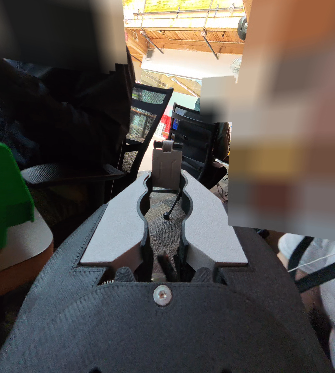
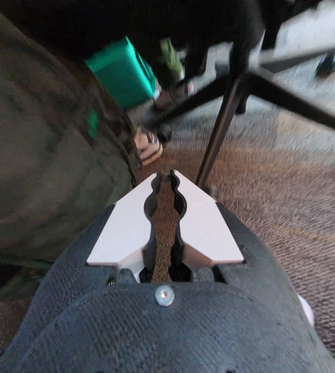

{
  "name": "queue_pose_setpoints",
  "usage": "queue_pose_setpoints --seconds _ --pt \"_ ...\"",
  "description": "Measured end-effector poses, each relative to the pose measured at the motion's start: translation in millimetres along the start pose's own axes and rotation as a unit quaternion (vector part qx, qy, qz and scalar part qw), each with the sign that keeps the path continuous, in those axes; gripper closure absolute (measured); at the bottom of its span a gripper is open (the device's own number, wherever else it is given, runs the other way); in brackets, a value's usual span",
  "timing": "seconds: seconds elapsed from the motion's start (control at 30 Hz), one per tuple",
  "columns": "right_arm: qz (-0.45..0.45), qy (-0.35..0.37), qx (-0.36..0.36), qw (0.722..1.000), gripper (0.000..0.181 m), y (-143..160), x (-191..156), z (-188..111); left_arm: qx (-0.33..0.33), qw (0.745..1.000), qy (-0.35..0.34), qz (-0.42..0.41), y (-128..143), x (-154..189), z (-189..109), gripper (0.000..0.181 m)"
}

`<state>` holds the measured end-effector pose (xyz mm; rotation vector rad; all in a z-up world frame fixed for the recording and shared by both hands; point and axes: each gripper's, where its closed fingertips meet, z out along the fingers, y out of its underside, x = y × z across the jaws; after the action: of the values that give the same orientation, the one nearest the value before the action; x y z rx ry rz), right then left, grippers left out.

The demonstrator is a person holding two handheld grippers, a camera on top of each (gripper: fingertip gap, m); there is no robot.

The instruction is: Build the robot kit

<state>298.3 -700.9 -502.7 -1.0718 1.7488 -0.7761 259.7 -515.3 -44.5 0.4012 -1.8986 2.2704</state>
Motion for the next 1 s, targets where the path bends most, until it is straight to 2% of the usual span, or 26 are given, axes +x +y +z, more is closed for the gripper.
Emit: queue_pose_setpoints --seconds 0.1,0.17,0.23,0.37,0.43,0.5,0.57,0.63,0.7,0.83,0.97,1.0 --pt "-0.055 -0.024 0.080 0.995 0.172 -83 -30 -74 0.015 0.998 0.019 0.055 -29 35 3 0.157" --pt "-0.116 -0.046 0.121 0.985 0.172 -128 -55 -123 0.032 0.996 0.022 0.077 -54 62 1 0.157" --pt "-0.163 -0.075 0.163 0.970 0.171 -170 -84 -176 0.016 0.997 0.021 0.073 -69 92 -2 0.157" --pt "-0.178 -0.152 0.251 0.939 0.172 -239 -151 -284 -0.020 0.995 0.006 0.095 -85 168 -34 0.157" --pt "-0.153 -0.223 0.273 0.923 0.172 -260 -193 -328 -0.052 0.993 -0.013 0.104 -90 206 -63 0.157" --pt "-0.110 -0.330 0.263 0.900 0.172 -271 -241 -365 -0.073 0.992 -0.032 0.098 -95 245 -97 0.157" --pt "-0.041 -0.465 0.233 0.853 0.172 -278 -284 -404 -0.088 0.990 -0.063 0.088 -95 280 -134 0.157" --pt "0.040 -0.585 0.177 0.790 0.172 -284 -314 -439 -0.102 0.986 -0.097 0.084 -87 310 -172 0.157" --pt "0.093 -0.652 0.147 0.738 0.173 -289 -330 -463 -0.094 0.983 -0.132 0.089 -84 335 -208 0.157" --pt "0.132 -0.722 0.083 0.674 0.173 -287 -359 -480 -0.029 0.981 -0.168 0.087 -103 374 -261 0.157" --pt "0.193 -0.768 0.014 0.611 0.173 -284 -383 -478 -0.011 0.971 -0.211 0.108 -108 387 -285 0.157" --pt "0.211 -0.768 0.000 0.604 0.173 -281 -390 -471 -0.015 0.970 -0.217 0.110 -105 388 -287 0.157"
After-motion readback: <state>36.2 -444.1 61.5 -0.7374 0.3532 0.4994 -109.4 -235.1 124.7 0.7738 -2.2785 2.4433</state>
